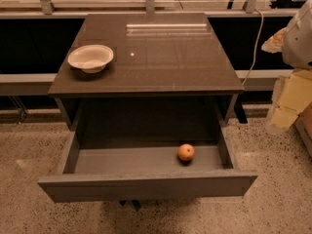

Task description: Pick orange from top drawer and place on counter

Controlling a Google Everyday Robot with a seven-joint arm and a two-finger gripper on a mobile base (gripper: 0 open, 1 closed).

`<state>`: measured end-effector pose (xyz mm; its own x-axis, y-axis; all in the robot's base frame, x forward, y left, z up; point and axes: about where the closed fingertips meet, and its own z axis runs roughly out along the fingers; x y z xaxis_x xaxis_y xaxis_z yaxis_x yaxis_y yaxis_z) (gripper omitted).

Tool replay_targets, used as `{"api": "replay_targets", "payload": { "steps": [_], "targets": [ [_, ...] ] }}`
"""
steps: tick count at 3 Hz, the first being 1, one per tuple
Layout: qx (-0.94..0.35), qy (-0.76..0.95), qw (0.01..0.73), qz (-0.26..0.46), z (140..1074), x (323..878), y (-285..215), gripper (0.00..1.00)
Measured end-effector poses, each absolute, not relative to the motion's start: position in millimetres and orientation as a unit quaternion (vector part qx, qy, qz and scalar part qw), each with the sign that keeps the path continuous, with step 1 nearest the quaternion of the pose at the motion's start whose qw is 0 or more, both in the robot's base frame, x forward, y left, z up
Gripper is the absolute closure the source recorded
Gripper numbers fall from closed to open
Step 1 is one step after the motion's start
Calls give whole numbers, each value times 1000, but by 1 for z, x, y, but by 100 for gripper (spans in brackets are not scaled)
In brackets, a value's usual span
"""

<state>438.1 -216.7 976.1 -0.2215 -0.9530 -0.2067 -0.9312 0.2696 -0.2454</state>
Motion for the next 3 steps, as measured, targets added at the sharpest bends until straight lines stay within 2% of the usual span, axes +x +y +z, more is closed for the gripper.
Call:
{"api": "replay_targets", "payload": {
  "steps": [2, 3],
  "targets": [
    [-607, 777, 167, -29, 968, 447, -209, 0],
    [-618, 762, 193, 19, 907, 477, -174, 0]
  ]
}}
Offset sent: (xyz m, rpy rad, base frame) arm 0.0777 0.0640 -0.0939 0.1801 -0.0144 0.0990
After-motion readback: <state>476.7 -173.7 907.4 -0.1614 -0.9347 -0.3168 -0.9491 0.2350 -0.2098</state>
